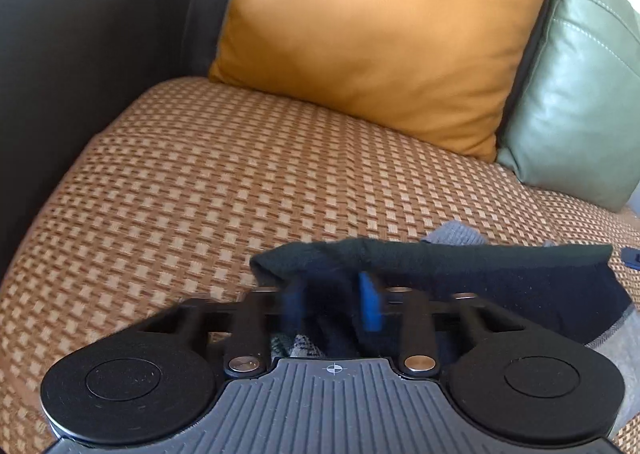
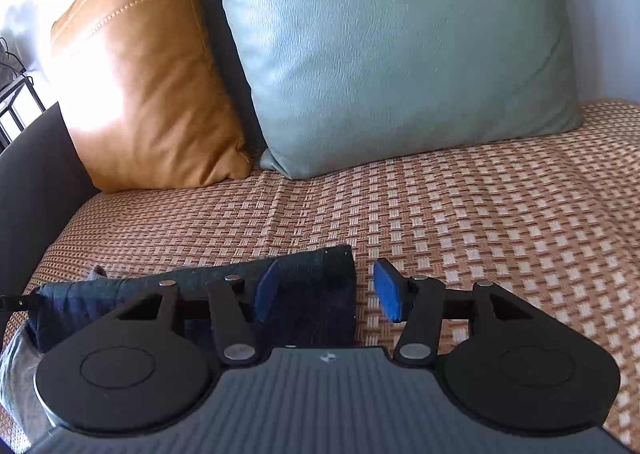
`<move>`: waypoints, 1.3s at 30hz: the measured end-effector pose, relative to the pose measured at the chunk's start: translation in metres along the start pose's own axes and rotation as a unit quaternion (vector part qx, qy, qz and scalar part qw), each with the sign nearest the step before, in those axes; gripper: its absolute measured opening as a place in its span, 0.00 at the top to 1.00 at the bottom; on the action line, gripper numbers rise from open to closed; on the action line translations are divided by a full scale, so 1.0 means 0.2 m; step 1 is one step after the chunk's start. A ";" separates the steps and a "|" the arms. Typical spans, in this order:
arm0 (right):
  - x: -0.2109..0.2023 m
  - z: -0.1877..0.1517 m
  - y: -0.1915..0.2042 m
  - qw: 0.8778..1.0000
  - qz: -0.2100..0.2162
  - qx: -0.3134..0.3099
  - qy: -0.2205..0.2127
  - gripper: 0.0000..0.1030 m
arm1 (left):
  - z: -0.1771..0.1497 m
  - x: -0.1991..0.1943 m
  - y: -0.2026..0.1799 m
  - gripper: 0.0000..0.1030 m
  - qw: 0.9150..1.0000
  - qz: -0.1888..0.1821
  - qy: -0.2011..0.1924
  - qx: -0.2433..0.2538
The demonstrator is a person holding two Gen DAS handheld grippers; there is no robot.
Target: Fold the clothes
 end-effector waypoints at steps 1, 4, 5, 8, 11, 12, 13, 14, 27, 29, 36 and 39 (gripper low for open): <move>0.03 0.00 0.00 1.000 0.003 -0.001 0.003 0.44 | 0.01 0.00 -0.01 0.91 1.000 -0.007 -0.003 0.002; 0.08 -0.01 0.05 0.999 0.040 0.004 0.019 0.98 | 0.06 0.00 -0.03 0.92 1.000 -0.009 -0.017 0.007; 0.08 0.01 0.05 0.999 0.047 0.011 0.012 1.00 | 0.07 0.02 -0.01 0.92 1.000 0.001 -0.018 0.000; 0.09 -0.01 -0.02 0.998 0.014 0.054 0.007 1.00 | 0.05 0.07 0.05 0.76 1.000 0.025 -0.001 -0.017; 0.10 -0.03 -0.10 0.995 -0.019 0.096 0.003 0.94 | 0.04 -0.01 0.08 0.51 1.000 0.017 -0.004 -0.012; 0.05 -0.03 -0.06 0.997 0.001 0.081 -0.005 0.93 | 0.05 -0.07 0.09 0.50 1.000 0.012 -0.010 -0.007; 0.01 -0.03 -0.05 0.997 0.010 0.072 -0.007 0.83 | 0.05 -0.13 0.10 0.49 1.000 0.007 -0.015 -0.002; -0.04 -0.03 -0.03 0.998 0.019 0.064 -0.009 0.68 | 0.05 -0.19 0.11 0.49 1.000 -0.002 -0.015 0.001; -0.29 -0.27 0.11 0.998 0.023 -0.006 0.066 0.47 | -0.18 -0.31 0.03 0.98 1.000 -0.011 0.010 0.021; -0.28 -0.31 0.12 0.996 0.028 -0.010 0.083 0.77 | -0.16 -0.38 0.03 0.99 1.000 -0.015 -0.020 0.010; -0.28 -0.38 0.10 0.995 0.033 -0.004 0.098 0.79 | -0.31 -0.36 0.17 1.00 1.000 0.012 -0.002 -0.015; -0.30 -0.37 0.12 0.995 0.031 -0.015 0.098 0.78 | -0.32 -0.30 0.21 0.90 0.999 0.009 0.008 -0.041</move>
Point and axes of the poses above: each gripper's, at about its wrist camera, not at the fingertips, and x roughly the way its jaws point, y to its left, z to its top, the point moved 10 cm from there along x, roughly the way its jaws point, and after that the axes turned 4 degrees about z, right-handed, at the moved point
